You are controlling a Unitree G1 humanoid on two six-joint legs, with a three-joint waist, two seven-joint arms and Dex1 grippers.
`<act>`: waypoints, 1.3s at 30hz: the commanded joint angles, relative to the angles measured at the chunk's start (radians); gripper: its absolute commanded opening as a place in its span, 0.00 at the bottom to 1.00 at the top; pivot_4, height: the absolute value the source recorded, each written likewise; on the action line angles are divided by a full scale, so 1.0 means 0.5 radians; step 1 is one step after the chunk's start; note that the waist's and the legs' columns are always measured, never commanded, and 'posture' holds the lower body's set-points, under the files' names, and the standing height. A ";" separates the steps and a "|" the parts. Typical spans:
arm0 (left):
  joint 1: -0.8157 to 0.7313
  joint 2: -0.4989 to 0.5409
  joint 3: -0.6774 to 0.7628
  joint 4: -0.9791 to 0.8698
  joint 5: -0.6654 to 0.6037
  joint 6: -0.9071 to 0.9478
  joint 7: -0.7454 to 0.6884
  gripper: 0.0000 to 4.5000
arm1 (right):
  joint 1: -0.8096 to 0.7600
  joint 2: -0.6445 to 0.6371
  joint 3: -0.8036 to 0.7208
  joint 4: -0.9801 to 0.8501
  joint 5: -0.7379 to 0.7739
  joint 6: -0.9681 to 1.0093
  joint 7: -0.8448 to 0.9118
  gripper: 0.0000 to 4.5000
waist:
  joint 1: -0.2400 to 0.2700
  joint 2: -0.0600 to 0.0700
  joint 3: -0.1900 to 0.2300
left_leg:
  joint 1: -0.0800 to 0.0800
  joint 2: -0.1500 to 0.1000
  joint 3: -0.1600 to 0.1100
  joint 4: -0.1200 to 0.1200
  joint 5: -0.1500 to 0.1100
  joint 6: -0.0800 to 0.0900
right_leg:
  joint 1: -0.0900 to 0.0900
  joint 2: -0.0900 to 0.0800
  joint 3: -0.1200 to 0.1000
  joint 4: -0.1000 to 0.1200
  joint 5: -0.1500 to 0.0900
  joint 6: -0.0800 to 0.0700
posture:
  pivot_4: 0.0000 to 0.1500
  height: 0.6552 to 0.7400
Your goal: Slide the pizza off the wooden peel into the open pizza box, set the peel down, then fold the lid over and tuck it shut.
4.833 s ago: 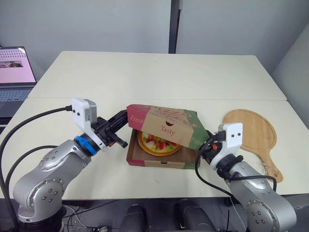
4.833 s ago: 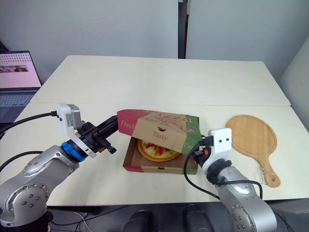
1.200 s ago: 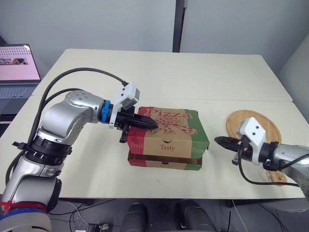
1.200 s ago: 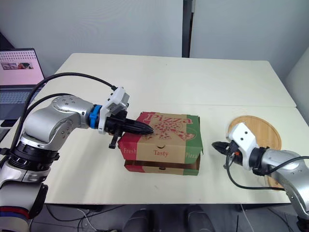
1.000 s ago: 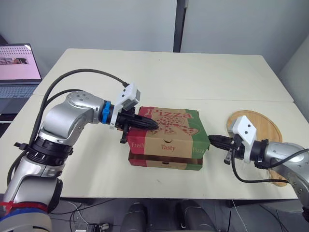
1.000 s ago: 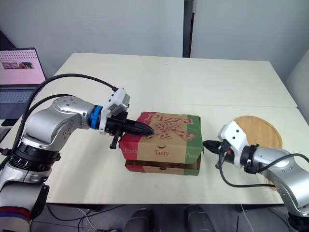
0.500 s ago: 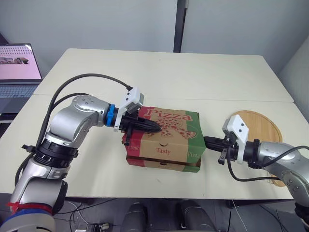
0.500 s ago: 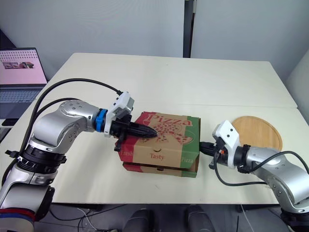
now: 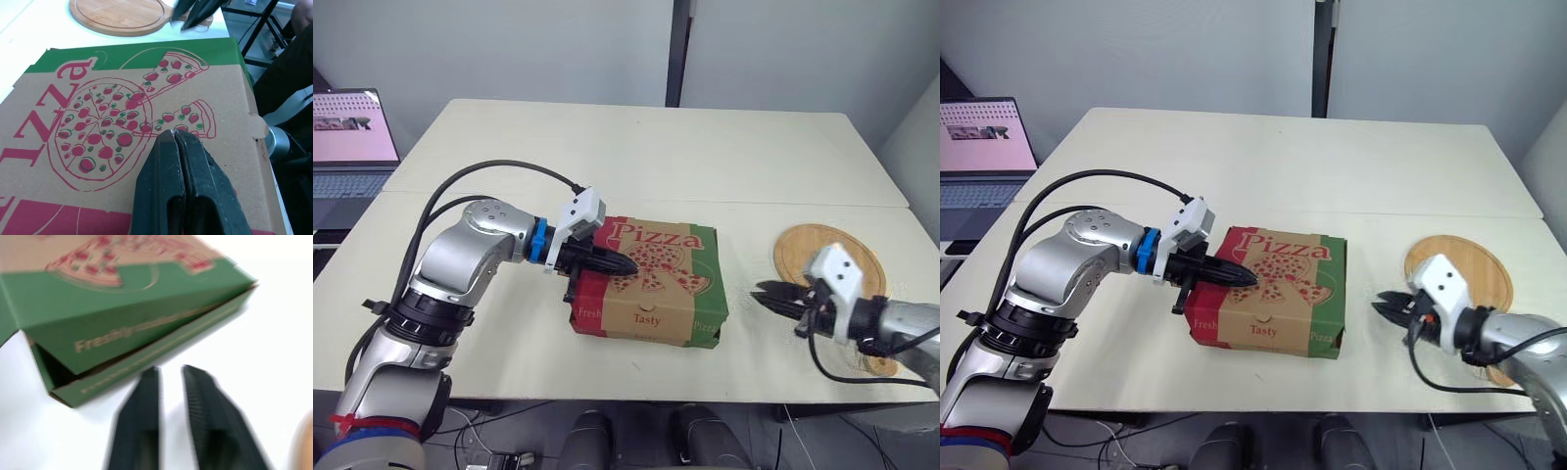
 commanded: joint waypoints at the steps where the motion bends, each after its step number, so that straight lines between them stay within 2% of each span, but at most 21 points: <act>1: -0.043 -0.014 0.024 -0.007 0.015 -0.055 -0.033 0.00 | -0.091 -0.052 -0.018 -0.241 0.186 0.034 0.054 0.50 | -0.002 0.000 0.000 | 0.000 0.000 0.000 0.000 0.000 0.000 | 0.000 0.000 0.000 0.000 0.000 0.000 | 1.00 0.89; 4: -0.044 -0.030 0.015 -0.018 0.020 -0.056 -0.041 0.00 | -0.164 -0.035 0.174 -0.373 0.173 0.042 -0.021 0.74 | 0.000 0.000 0.000 | 0.001 0.001 -0.001 0.000 0.000 0.000 | 0.000 0.001 -0.001 0.004 0.000 0.000 | 1.00 0.89; 6: -0.046 -0.045 0.017 -0.026 0.020 -0.050 -0.039 0.00 | -0.218 -0.007 0.323 -0.422 0.107 0.019 -0.076 0.74 | 0.001 0.000 0.000 | 0.001 0.000 -0.001 0.002 0.000 0.000 | 0.000 0.001 0.000 0.005 0.000 0.000 | 1.00 0.89; 11: -0.037 -0.050 0.014 -0.053 0.021 -0.042 -0.058 0.00 | -0.353 0.012 0.724 -0.357 -0.304 -0.145 -0.190 0.74 | 0.001 0.000 0.000 | 0.001 -0.001 0.000 0.004 0.000 0.000 | -0.002 0.000 0.000 0.008 -0.001 0.000 | 1.00 0.89; 17: -0.011 -0.043 0.008 -0.076 0.027 -0.039 -0.070 0.00 | -0.432 0.069 0.888 -0.237 -0.574 -0.315 -0.214 0.74 | 0.001 0.000 0.000 | 0.001 -0.001 0.000 0.004 0.000 0.000 | -0.002 0.000 0.001 0.009 -0.001 -0.001 | 1.00 0.89; 27: 0.100 0.002 -0.014 -0.133 0.082 -0.079 -0.074 0.00 | -0.324 0.140 0.796 -0.285 -0.504 -0.253 -0.179 0.74 | 0.001 0.000 0.000 | 0.002 0.000 0.000 0.004 0.000 0.000 | -0.002 0.000 0.001 0.011 -0.001 -0.002 | 1.00 0.89; 32: 0.147 0.014 -0.019 -0.133 0.120 -0.111 -0.061 0.00 | -0.158 0.115 0.541 -0.358 -0.324 -0.213 -0.100 0.74 | 0.004 0.000 0.000 | 0.002 0.000 -0.001 0.005 0.000 0.000 | -0.002 0.000 0.000 0.012 -0.001 -0.002 | 1.00 0.89; 36: 0.153 0.011 -0.011 -0.136 0.118 -0.109 -0.048 0.00 | -0.056 0.121 0.222 -0.294 -0.088 -0.113 -0.054 0.74 | 0.003 0.000 0.000 | 0.002 0.000 -0.001 0.005 0.000 0.000 | -0.001 0.000 0.000 0.012 -0.001 -0.002 | 1.00 0.89; 39: 0.149 0.010 -0.003 -0.135 0.118 -0.109 -0.040 0.00 | 0.003 0.081 0.108 -0.183 -0.105 -0.111 -0.036 0.74 | 0.002 0.000 0.000 | 0.003 0.000 -0.001 0.005 0.000 0.000 | -0.001 0.000 0.000 0.013 -0.001 -0.002 | 1.00 0.89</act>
